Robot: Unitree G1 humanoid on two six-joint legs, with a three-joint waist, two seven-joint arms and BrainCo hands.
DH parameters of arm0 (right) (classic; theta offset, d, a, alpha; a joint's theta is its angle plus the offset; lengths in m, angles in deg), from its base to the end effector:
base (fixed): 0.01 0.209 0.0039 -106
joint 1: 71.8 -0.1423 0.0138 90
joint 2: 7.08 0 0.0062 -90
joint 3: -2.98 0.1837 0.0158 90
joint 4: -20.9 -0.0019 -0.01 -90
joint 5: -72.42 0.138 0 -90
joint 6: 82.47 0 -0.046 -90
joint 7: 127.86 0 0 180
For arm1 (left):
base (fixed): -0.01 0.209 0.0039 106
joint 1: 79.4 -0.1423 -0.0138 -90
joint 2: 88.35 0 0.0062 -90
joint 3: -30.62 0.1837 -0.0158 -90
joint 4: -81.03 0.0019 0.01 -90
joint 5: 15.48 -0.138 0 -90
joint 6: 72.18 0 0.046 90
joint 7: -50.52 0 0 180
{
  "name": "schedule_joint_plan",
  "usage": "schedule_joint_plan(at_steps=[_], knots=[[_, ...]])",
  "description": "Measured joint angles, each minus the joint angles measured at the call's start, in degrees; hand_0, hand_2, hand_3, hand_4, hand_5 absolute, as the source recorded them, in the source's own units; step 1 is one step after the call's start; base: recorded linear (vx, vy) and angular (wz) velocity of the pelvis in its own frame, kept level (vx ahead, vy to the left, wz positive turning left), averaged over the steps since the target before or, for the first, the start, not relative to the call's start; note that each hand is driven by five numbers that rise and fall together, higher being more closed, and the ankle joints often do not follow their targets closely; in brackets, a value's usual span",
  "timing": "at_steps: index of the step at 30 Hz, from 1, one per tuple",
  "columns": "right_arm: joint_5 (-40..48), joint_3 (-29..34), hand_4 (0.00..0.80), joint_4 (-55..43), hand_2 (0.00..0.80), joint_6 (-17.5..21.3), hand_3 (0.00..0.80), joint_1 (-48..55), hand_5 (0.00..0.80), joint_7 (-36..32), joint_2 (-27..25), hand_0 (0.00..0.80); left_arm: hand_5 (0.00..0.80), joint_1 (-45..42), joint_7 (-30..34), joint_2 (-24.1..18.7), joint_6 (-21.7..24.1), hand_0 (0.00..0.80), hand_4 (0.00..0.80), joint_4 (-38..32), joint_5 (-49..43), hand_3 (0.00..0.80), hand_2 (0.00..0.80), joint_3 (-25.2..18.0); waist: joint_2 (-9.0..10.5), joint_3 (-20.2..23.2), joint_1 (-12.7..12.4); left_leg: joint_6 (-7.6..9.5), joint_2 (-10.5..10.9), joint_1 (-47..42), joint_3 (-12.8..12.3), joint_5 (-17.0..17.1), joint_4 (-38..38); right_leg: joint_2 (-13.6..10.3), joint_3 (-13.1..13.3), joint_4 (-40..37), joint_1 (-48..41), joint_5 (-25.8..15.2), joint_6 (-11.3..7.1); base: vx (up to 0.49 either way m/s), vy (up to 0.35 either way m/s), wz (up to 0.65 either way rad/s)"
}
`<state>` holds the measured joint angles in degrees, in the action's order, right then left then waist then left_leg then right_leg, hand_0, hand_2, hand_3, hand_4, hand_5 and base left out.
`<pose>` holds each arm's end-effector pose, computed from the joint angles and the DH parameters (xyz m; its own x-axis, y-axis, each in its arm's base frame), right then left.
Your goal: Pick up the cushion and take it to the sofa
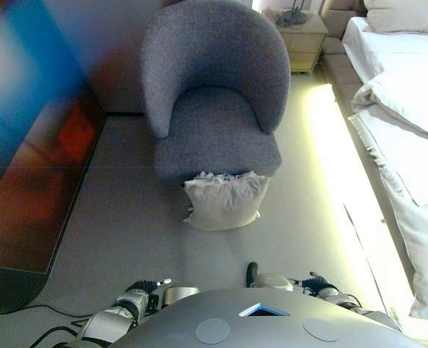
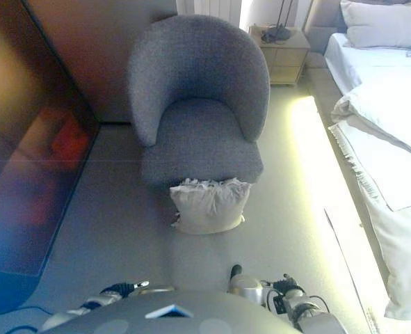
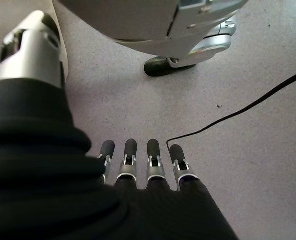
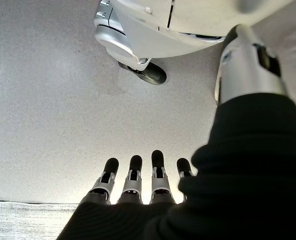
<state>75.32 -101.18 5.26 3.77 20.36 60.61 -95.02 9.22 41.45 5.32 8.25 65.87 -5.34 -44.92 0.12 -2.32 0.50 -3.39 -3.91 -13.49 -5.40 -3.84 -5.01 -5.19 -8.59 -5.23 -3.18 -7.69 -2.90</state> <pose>0.0413 -0.2239 -0.1214 0.1890 -0.3245 -0.9268 -0.1693 0.9189 -0.3562 0.0403 0.2140 -0.1239 0.0772 0.3138 -0.9464 0.0674 0.9454 0.3190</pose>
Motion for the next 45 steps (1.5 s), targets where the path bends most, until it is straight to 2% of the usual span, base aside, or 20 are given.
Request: schedule_joint_plan(at_steps=[31, 35, 37, 39, 40, 41, 42, 43, 44, 45], knots=[[0.0, 0.0, 0.000, 0.0, 0.000, -0.2, 0.000, 0.1, 0.000, -0.6, 0.0, 0.000, 0.000, -0.2, 0.5, 0.0, -1.6, 0.000, 0.000, 0.0, -0.5, 0.000, 0.000, 0.0, 0.29, 0.2, 0.0, 0.01, -0.2, 0.0, 0.7, 0.0, 0.1, 0.3, -0.6, 0.1, -0.4, 0.1, -0.37, 0.024, -0.032, 0.01], [0.0, -0.3, 0.000, 0.0, 0.000, -0.4, 0.000, -0.6, 0.000, -1.3, 0.1, 0.000, 0.000, 0.5, -0.1, -0.4, -1.9, 0.000, 0.000, 0.6, -0.5, 0.000, 0.000, -0.3, 0.73, -0.6, -0.1, -0.29, -1.1, 2.0, 0.8, -1.0, 4.9, 0.9, -0.5, 0.9, -0.1, 0.7, 0.30, -0.070, -0.180, 0.02], [0.0, -0.3, 0.000, 0.3, 0.000, -0.9, 0.000, -3.1, 0.000, -1.7, 0.3, 0.000, 0.000, 1.8, -0.1, -1.1, -0.7, 0.000, 0.000, 1.8, -0.4, 0.000, 0.000, -2.5, 1.99, -2.7, -0.2, 0.09, -1.7, 6.5, 0.6, -2.7, 14.0, 0.9, -0.4, 6.9, 3.5, 3.7, 1.49, -0.028, -0.198, 0.00], [0.0, -0.3, 0.000, 0.9, 0.000, -1.7, 0.000, -5.6, 0.000, -1.7, 0.4, 0.000, 0.000, 3.5, -0.1, -2.4, 0.4, 0.000, 0.000, 2.0, -0.1, 0.000, 0.000, -4.4, 4.30, -5.3, -1.4, 0.26, -1.6, 11.1, 0.8, -2.6, 23.9, 0.5, 1.2, 12.4, 6.2, 6.2, 2.93, 0.119, -0.081, -0.16], [0.0, -0.4, 0.000, 1.1, 0.000, -1.8, 0.000, -6.2, 0.000, -1.7, 0.3, 0.000, 0.000, 4.2, -0.1, -2.5, 0.8, 0.000, 0.000, 1.9, 0.3, 0.000, 0.000, -5.6, 4.79, -6.6, -2.0, 1.76, -1.9, 13.2, 0.8, -1.2, 28.7, 0.8, 1.8, 11.3, 5.3, 6.3, 3.18, 0.231, -0.002, -0.21], [0.0, -0.5, 0.000, 1.4, 0.000, -1.8, 0.000, -6.3, 0.000, -1.9, 0.2, 0.000, 0.000, 4.3, 0.1, -2.5, 1.2, 0.000, 0.000, 1.9, 0.4, 0.000, 0.000, -6.9, 4.73, -6.8, -3.4, 2.52, -2.2, 15.4, 0.8, 1.1, 32.3, 1.3, 1.9, 8.5, 3.9, 6.3, 3.00, 0.283, 0.019, -0.34], [0.0, -0.8, 0.000, 2.7, 0.000, -1.7, 0.000, -6.6, 0.000, -2.2, -0.2, 0.000, 0.000, 4.1, 0.1, -1.8, 1.4, 0.000, 0.000, 2.0, 0.3, 0.000, 0.000, -6.8, 3.73, -6.5, -4.7, 2.50, -3.1, 17.1, 1.0, 1.4, 31.8, 2.7, 1.9, 8.2, 3.2, 6.6, 2.60, 0.350, 0.036, -0.36], [0.0, -0.8, 0.000, 3.5, 0.000, -1.8, 0.000, -7.7, 0.000, -2.6, -1.4, 0.000, 0.000, 4.1, 0.2, -0.5, 1.6, 0.000, 0.000, 2.5, 0.2, 0.000, 0.000, -6.6, -0.47, -6.5, -5.6, 0.53, -7.0, 17.1, 0.7, -0.2, 27.2, 5.5, 1.7, 24.6, 8.3, 9.8, 6.21, 0.369, 0.044, -0.23], [-0.2, -0.9, 0.000, 3.5, 0.000, -2.2, 0.000, -7.0, 0.000, -2.6, -1.5, 0.000, 0.000, 3.4, 0.5, -0.8, 1.6, 0.000, 0.000, 2.0, 0.2, 0.000, 0.000, -6.1, -0.89, -6.8, -6.2, -4.17, -6.3, 16.4, 2.2, -3.4, 22.8, 5.7, 2.4, 37.9, 11.0, 19.1, 2.17, 0.413, 0.063, -0.35], [-0.5, -0.9, 0.000, 3.3, 0.000, -2.6, 0.000, -6.8, 0.000, -2.9, 0.3, 0.000, 0.000, 1.4, 0.5, -2.3, 1.6, 0.000, 0.000, 0.9, 0.1, 0.000, 0.000, -5.9, 2.42, -8.1, -7.0, -5.13, -4.1, 15.3, 0.5, -3.6, 24.0, 3.5, 5.0, 38.8, 10.4, 26.0, 5.48, 0.455, 0.089, 0.05]])
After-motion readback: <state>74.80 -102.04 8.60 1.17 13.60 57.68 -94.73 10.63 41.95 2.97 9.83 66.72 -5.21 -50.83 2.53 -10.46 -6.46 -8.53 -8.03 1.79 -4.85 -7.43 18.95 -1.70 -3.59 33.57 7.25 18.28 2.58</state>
